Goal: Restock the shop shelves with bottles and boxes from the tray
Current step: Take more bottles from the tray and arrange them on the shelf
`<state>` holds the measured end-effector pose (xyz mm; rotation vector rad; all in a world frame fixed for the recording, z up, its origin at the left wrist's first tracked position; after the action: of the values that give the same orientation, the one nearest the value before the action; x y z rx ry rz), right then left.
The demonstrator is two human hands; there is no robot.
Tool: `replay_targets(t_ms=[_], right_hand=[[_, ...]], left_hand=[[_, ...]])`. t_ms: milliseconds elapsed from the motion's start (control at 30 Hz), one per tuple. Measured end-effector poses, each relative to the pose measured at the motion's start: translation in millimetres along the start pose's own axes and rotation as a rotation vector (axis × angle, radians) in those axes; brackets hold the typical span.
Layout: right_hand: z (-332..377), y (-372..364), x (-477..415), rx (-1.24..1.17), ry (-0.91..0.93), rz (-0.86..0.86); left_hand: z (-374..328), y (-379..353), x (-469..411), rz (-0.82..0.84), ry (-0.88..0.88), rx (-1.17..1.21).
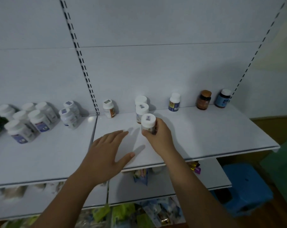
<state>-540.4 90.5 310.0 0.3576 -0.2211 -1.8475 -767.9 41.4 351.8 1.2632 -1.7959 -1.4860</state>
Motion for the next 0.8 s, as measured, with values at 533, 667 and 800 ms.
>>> replay_targets(t_ms=[533, 667, 800], right_hand=[[4, -14, -10, -0.029, 0.000, 0.002], [5, -13, -6, -0.038, -0.033, 0.022], [31, 0, 14, 0.045, 0.045, -0.076]], left_hand=[[20, 16, 30, -0.099, 0.121, 0.065], [26, 18, 39, -0.095, 0.136, 0.059], [41, 37, 51, -0.140, 0.171, 0.034]])
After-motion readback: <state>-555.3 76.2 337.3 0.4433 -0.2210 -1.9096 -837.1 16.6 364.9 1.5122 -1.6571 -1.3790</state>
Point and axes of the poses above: each hand's wrist, its own x-axis away from the middle knuckle, its own y-axis out of the back of the hand, z = x × y, the point moved 4 cm from there along -x, towards the middle knuckle, and after that the axes turned 1 degree about -z, right-handed, at the moved point
